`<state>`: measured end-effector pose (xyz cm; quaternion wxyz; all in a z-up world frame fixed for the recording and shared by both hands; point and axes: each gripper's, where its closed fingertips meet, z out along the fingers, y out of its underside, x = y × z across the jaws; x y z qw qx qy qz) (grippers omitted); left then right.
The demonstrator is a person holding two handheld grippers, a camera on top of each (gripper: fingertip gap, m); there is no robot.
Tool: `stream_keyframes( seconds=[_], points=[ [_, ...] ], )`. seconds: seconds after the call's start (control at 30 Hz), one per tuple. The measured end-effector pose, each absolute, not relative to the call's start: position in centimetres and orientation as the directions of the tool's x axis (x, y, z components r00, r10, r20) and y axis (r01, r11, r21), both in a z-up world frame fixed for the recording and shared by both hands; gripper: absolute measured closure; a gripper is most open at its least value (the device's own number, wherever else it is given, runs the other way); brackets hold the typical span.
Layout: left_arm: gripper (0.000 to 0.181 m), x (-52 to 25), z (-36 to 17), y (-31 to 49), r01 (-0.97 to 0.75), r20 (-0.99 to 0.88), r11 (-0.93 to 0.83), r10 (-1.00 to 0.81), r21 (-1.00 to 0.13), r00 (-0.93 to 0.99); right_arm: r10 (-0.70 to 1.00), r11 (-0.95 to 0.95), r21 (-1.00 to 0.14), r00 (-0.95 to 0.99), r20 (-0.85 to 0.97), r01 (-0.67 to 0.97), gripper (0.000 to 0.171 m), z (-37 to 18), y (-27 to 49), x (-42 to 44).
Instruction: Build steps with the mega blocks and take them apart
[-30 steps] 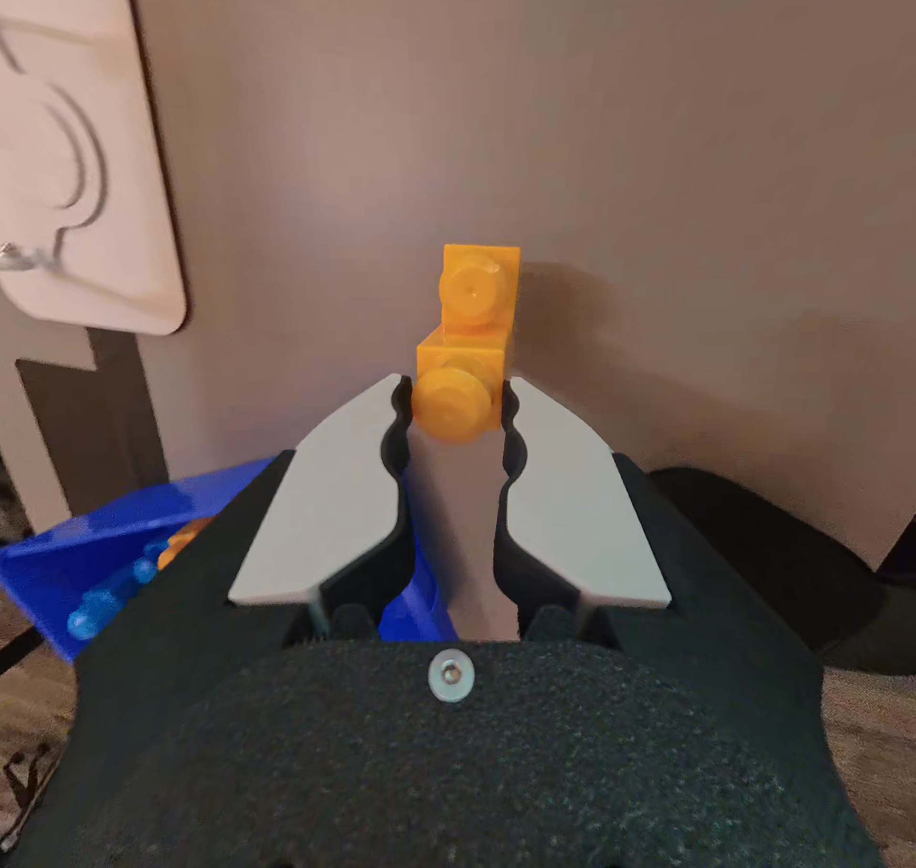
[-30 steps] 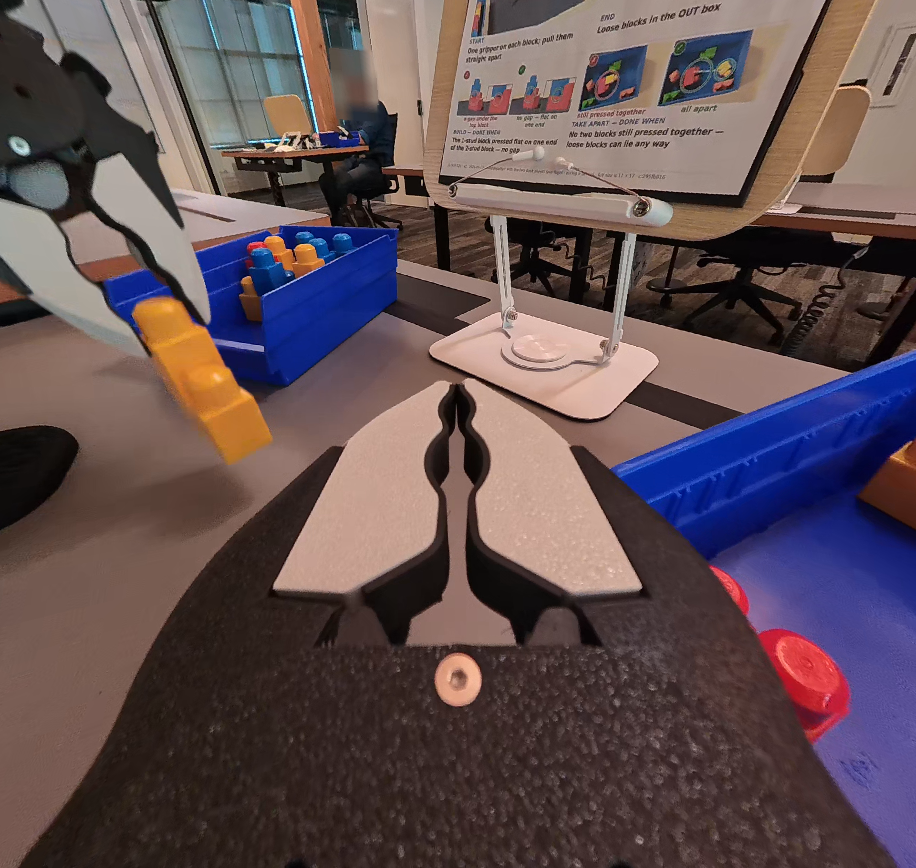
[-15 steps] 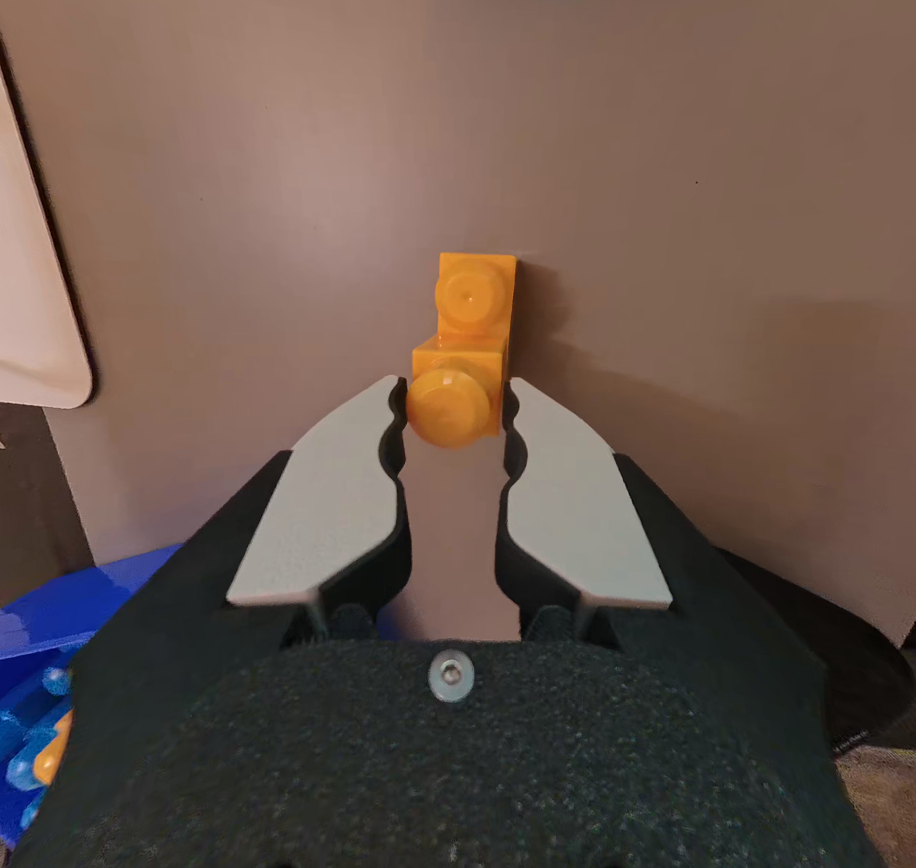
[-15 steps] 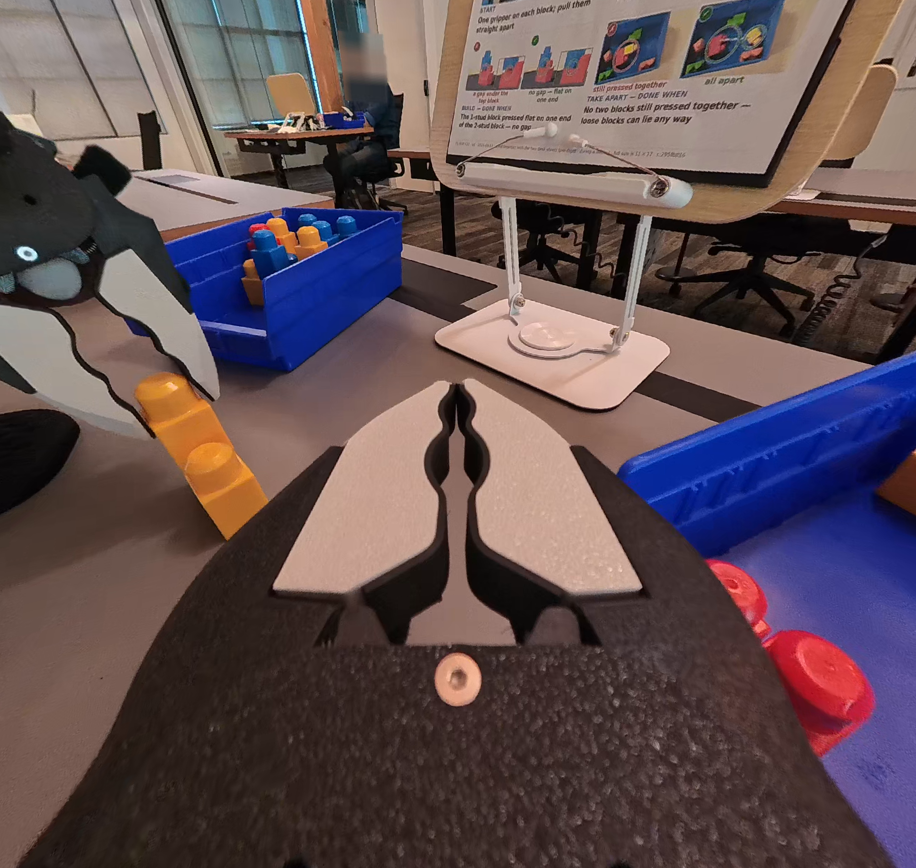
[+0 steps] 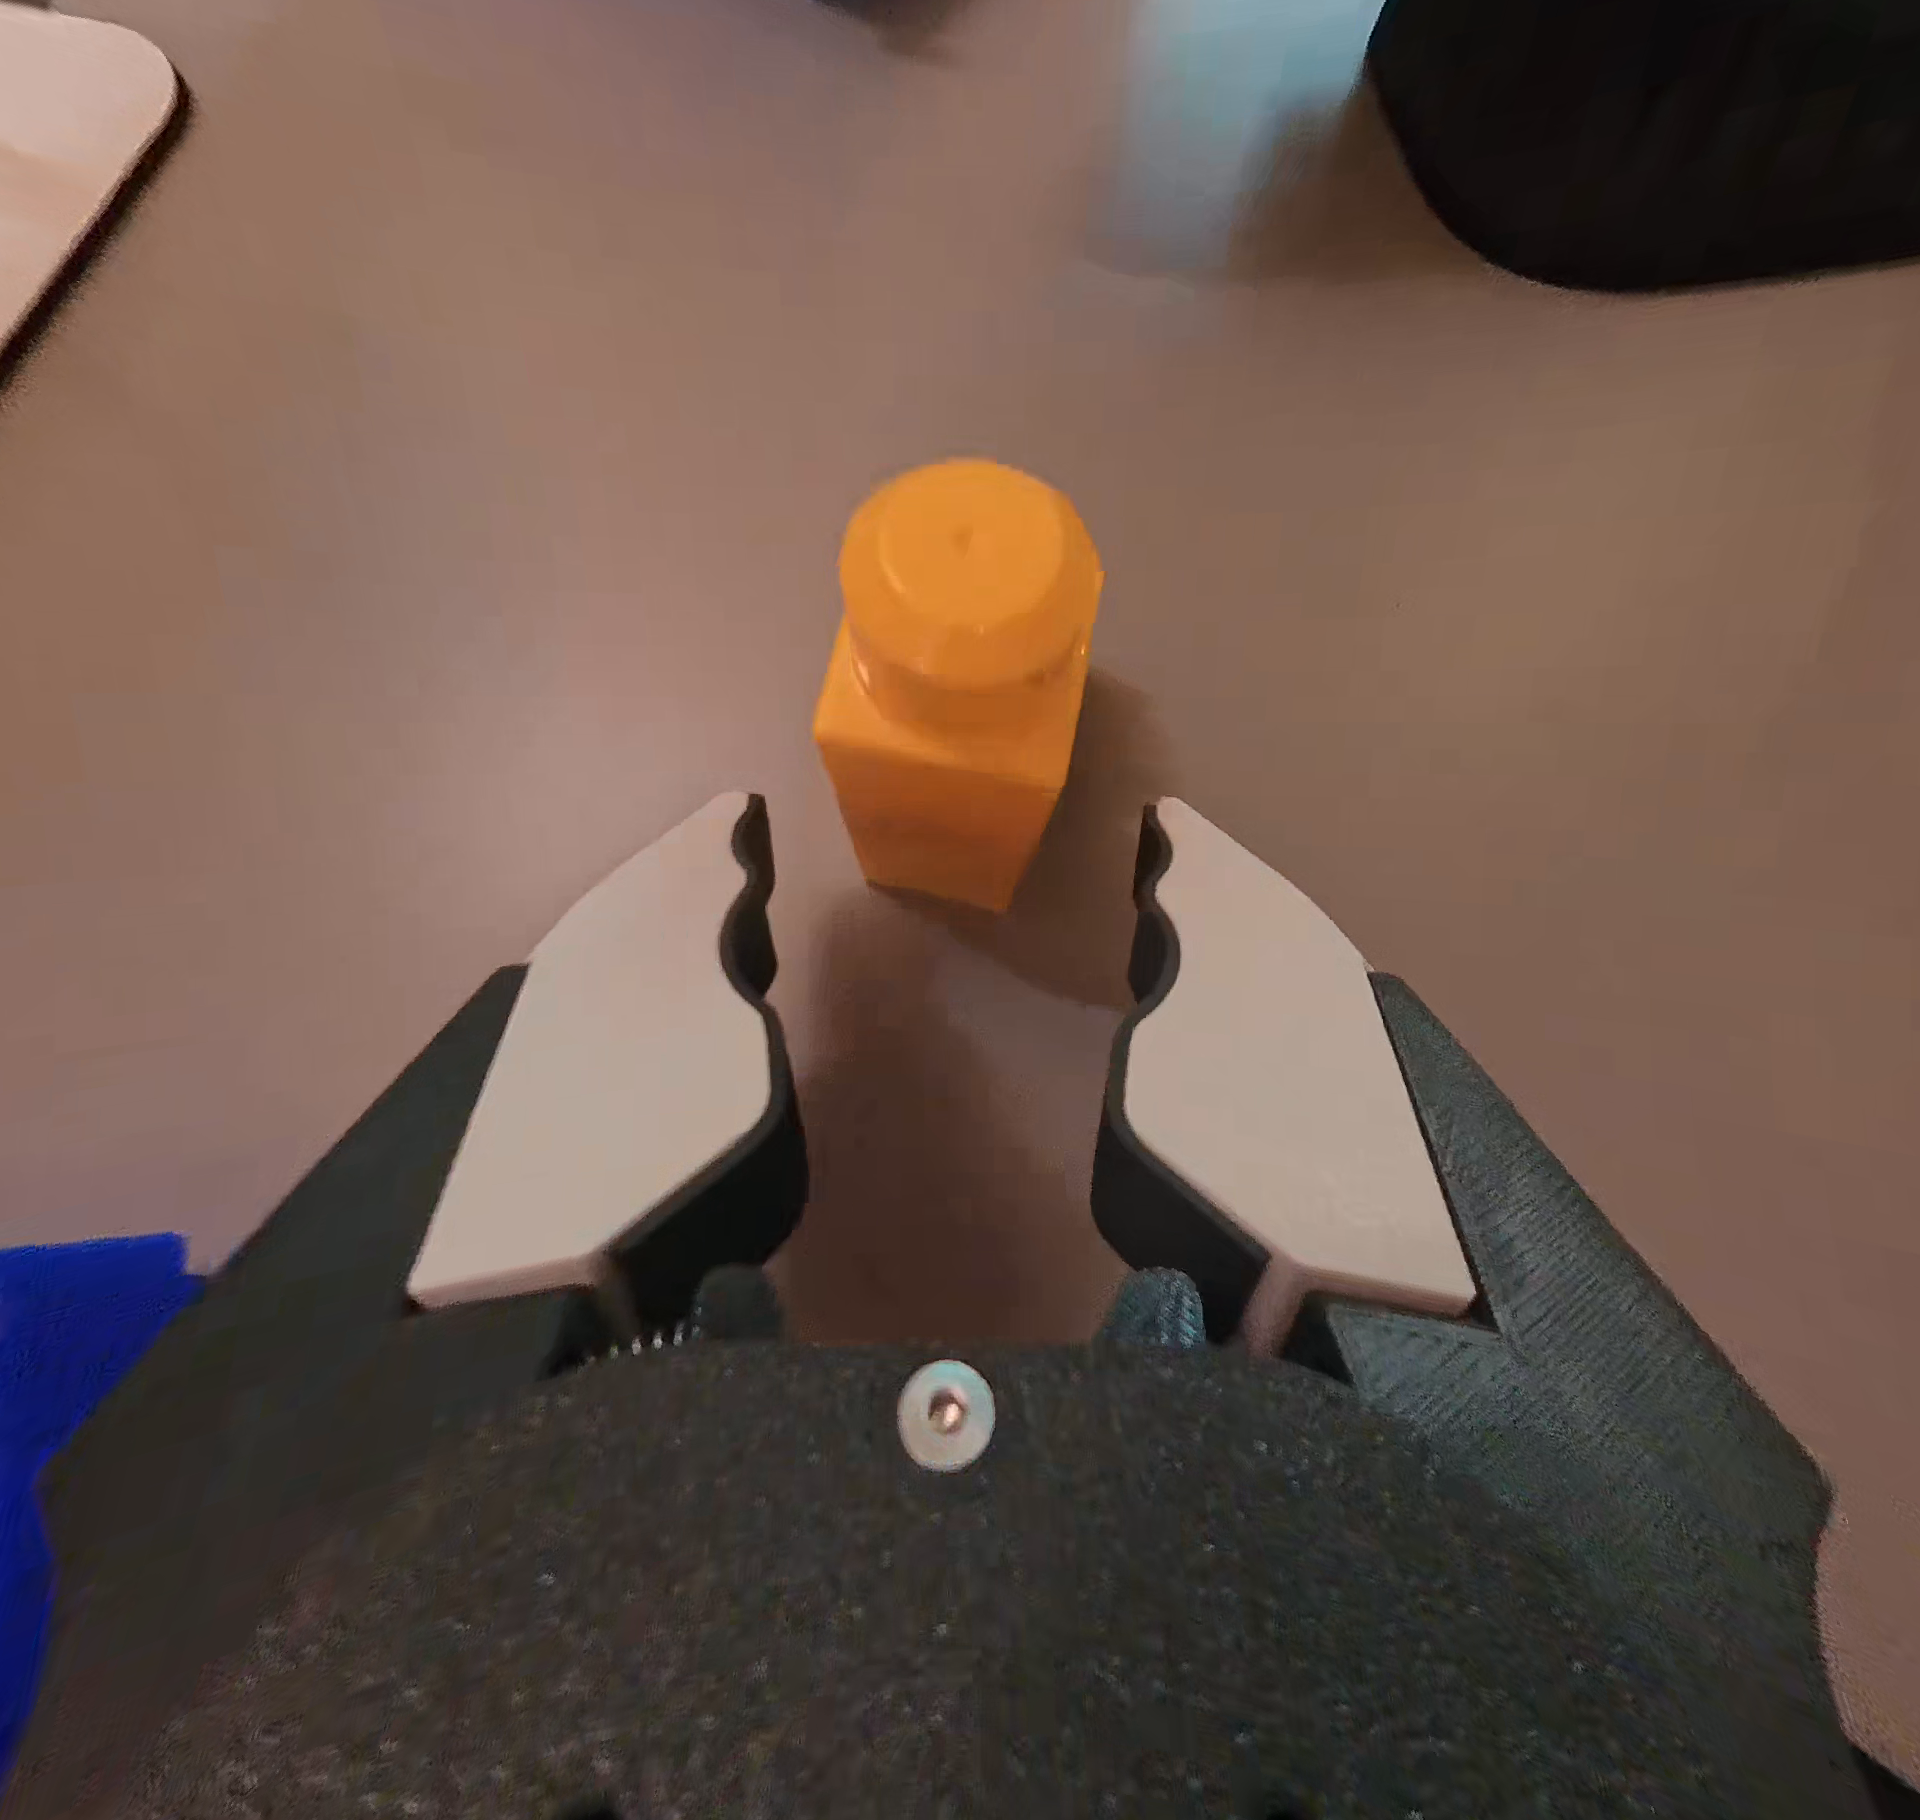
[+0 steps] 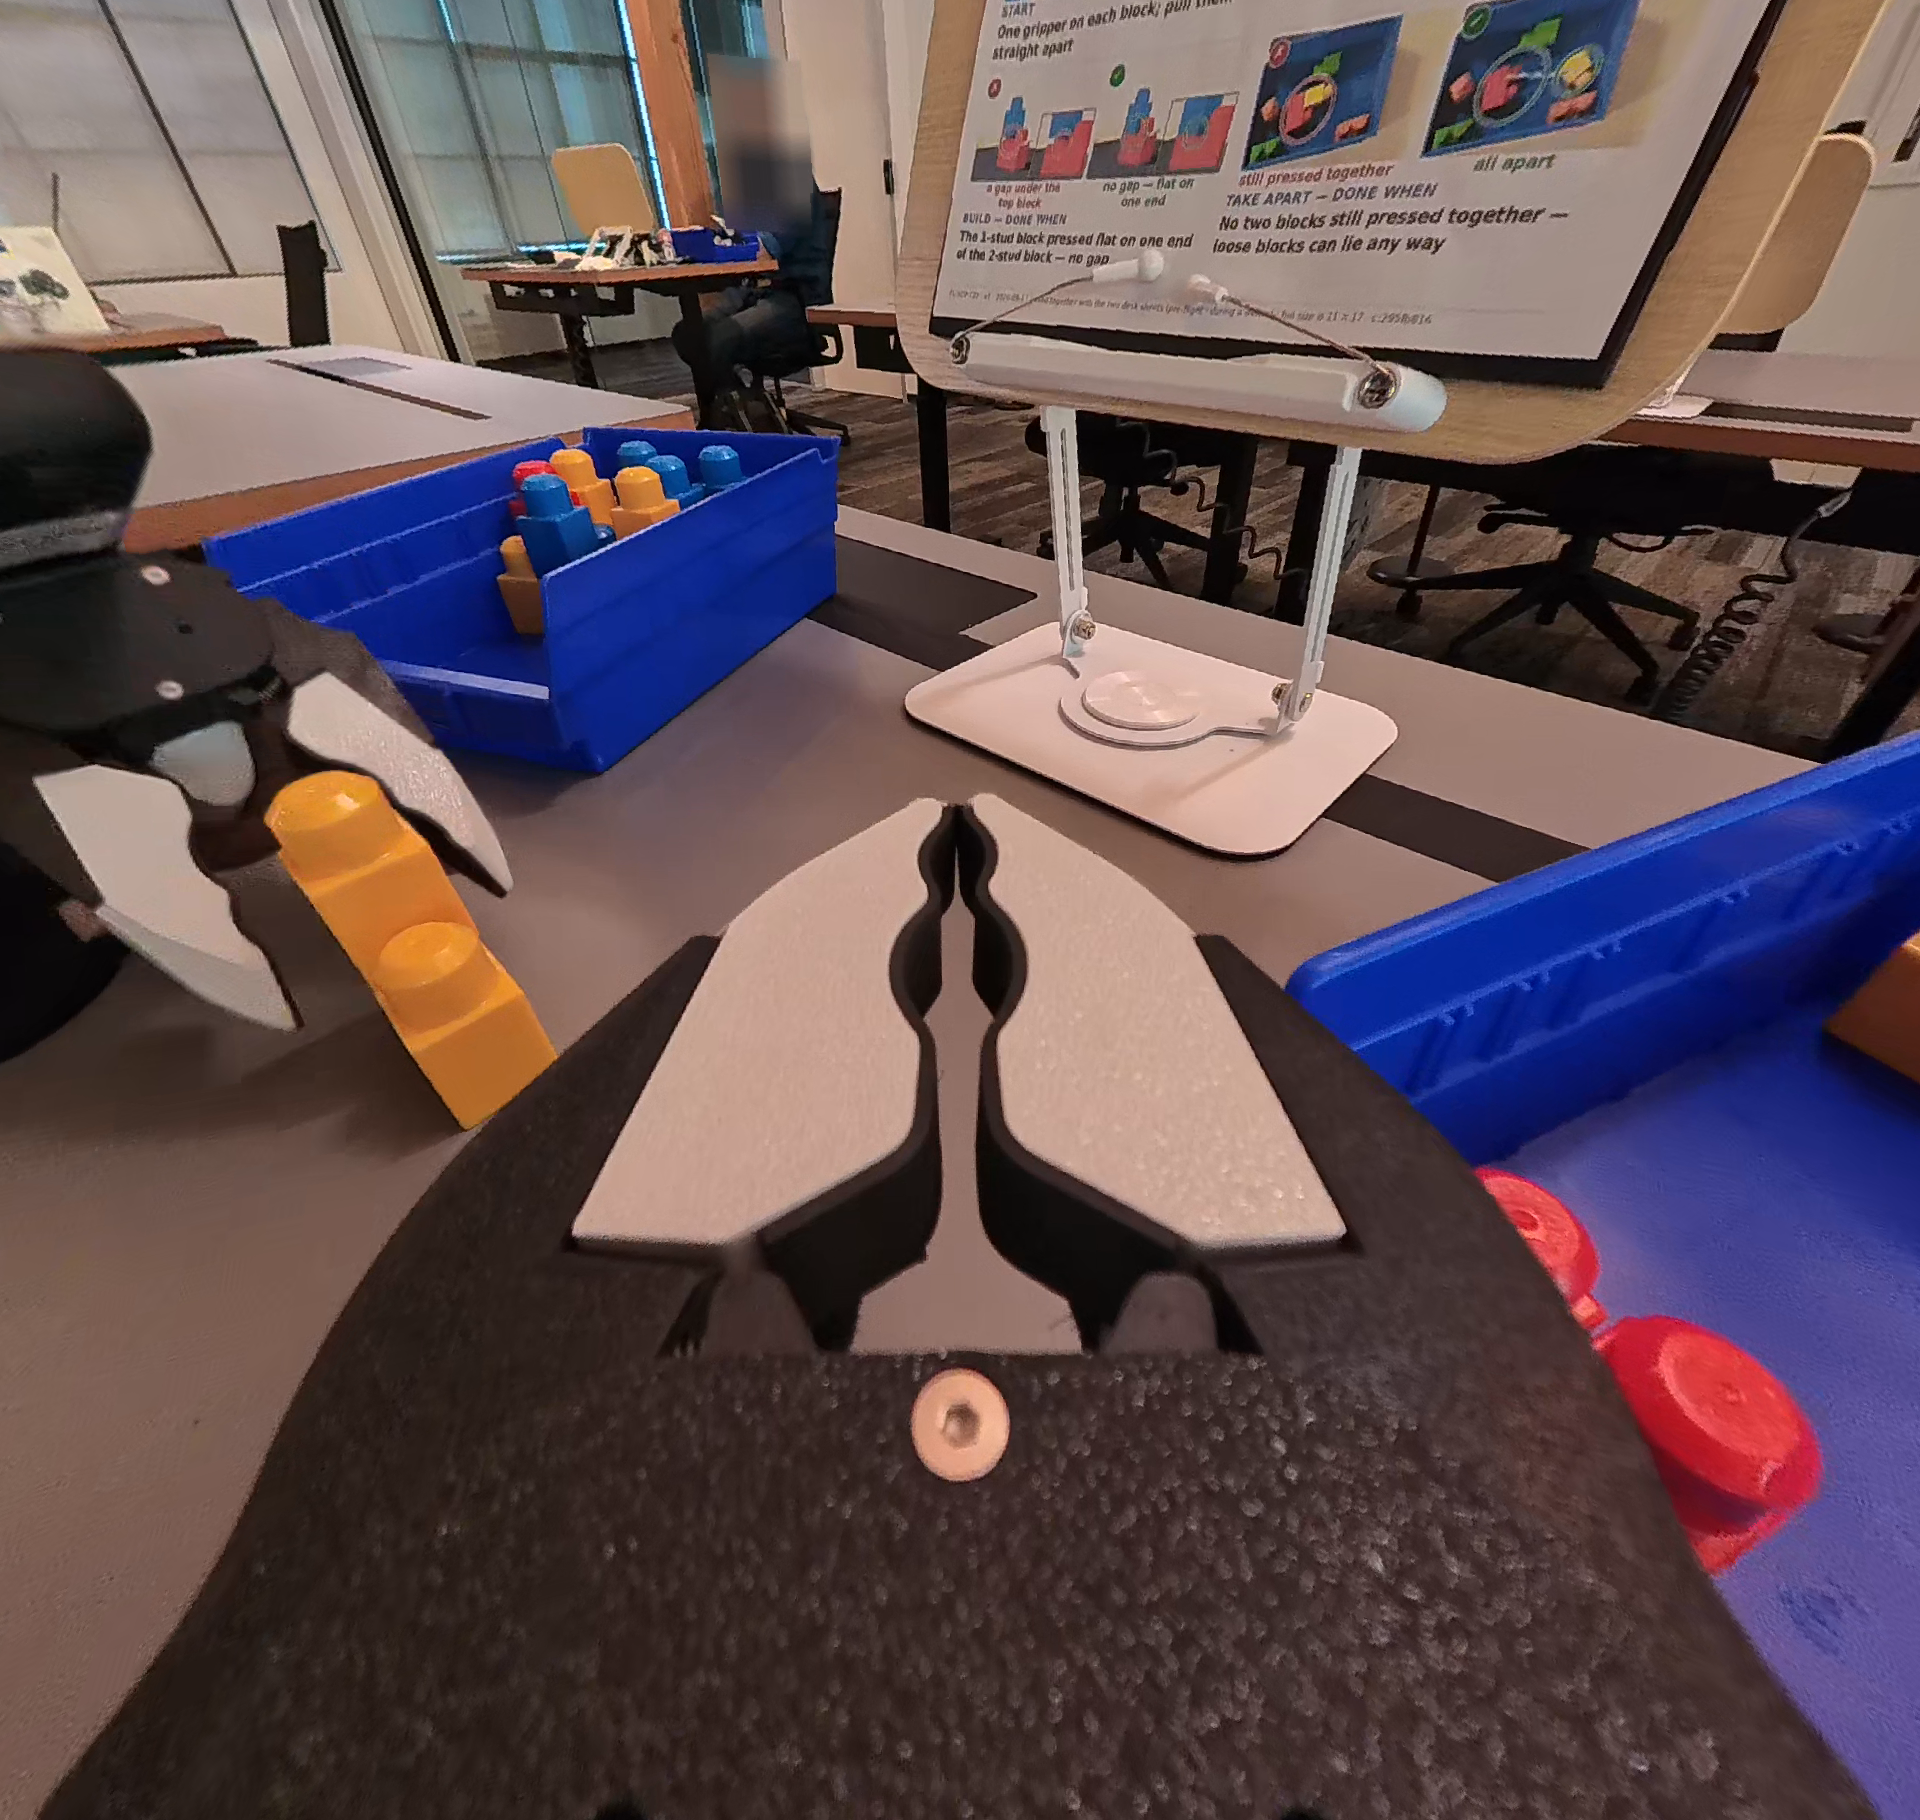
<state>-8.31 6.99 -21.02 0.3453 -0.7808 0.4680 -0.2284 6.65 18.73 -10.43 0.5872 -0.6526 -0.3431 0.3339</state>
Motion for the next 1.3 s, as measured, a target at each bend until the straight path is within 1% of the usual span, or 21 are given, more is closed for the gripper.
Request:
stream_keyframes(
  seconds=[0.17,0.27,0.33,0.4,0.47,0.57,0.7,0.8,0.87,1.0,1.07,1.17,1.3],
  points=[
    [0.119,-7.9,-22.9,6.9,-0.593,0.036,-0.333,-0.890,-0.733,0.455,0.843,-0.078,-0.994,0.538,-0.026,0.075,0.171,-10.9,18.7,6.4],
    [0.122,-7.5,-23.6,7.2,-0.609,-0.001,-0.309,-0.891,-0.730,0.453,0.844,-0.077,-0.994,0.535,-0.024,0.076,0.171,-10.9,18.6,6.4],
    [0.130,-7.2,-23.5,7.4,-0.609,-0.023,-0.292,-0.890,-0.737,0.456,0.846,-0.079,-0.994,0.532,-0.027,0.076,0.171,-10.9,18.5,6.3],
    [0.142,-6.9,-23.5,7.6,-0.610,-0.050,-0.274,-0.887,-0.744,0.459,0.849,-0.080,-0.994,0.527,-0.027,0.079,0.171,-11.0,18.4,6.1],
    [0.142,-6.6,-23.4,7.6,-0.622,-0.083,-0.243,-0.891,-0.745,0.447,0.853,-0.078,-0.993,0.521,-0.022,0.086,0.171,-11.1,18.3,6.0],
    [0.142,-6.1,-22.7,7.0,-0.604,-0.050,-0.249,-0.900,-0.757,0.434,0.864,-0.062,-0.994,0.504,-0.009,0.089,0.171,-10.9,17.9,5.7],
    [0.142,-6.0,-21.2,6.8,-0.589,-0.045,-0.258,-0.892,-0.766,0.450,0.910,-0.006,-0.994,0.412,0.039,0.106,0.171,-9.9,16.1,4.8],
    [0.142,-6.0,-20.5,6.5,-0.608,-0.069,-0.252,-0.889,-0.753,0.454,0.956,0.069,-0.978,0.267,0.120,0.196,0.171,-9.4,13.4,3.6],
    [0.142,-5.9,-20.4,6.4,-0.617,-0.069,-0.260,-0.887,-0.743,0.457,0.970,0.127,-0.945,0.160,0.181,0.303,0.163,-9.7,11.6,2.7],
    [0.142,-5.8,-20.9,6.1,-0.658,-0.093,-0.258,-0.889,-0.708,0.448,0.967,0.241,-0.836,-0.046,0.251,0.492,0.134,-10.9,8.1,0.5],
    [0.142,-5.6,-21.1,5.9,-0.674,-0.103,-0.251,-0.892,-0.695,0.440,0.955,0.289,-0.776,-0.117,0.271,0.561,0.124,-11.6,7.2,-0.7],
    [0.142,-5.5,-21.2,5.7,-0.691,-0.121,-0.242,-0.893,-0.681,0.433,0.941,0.338,-0.715,-0.203,0.272,0.611,0.115,-12.7,6.0,-2.7],
    [0.142,-5.5,-21.2,5.6,-0.705,-0.144,-0.229,-0.892,-0.672,0.428,0.922,0.386,-0.653,-0.278,0.268,0.651,0.110,-14.5,4.8,-5.0]
  ],
)
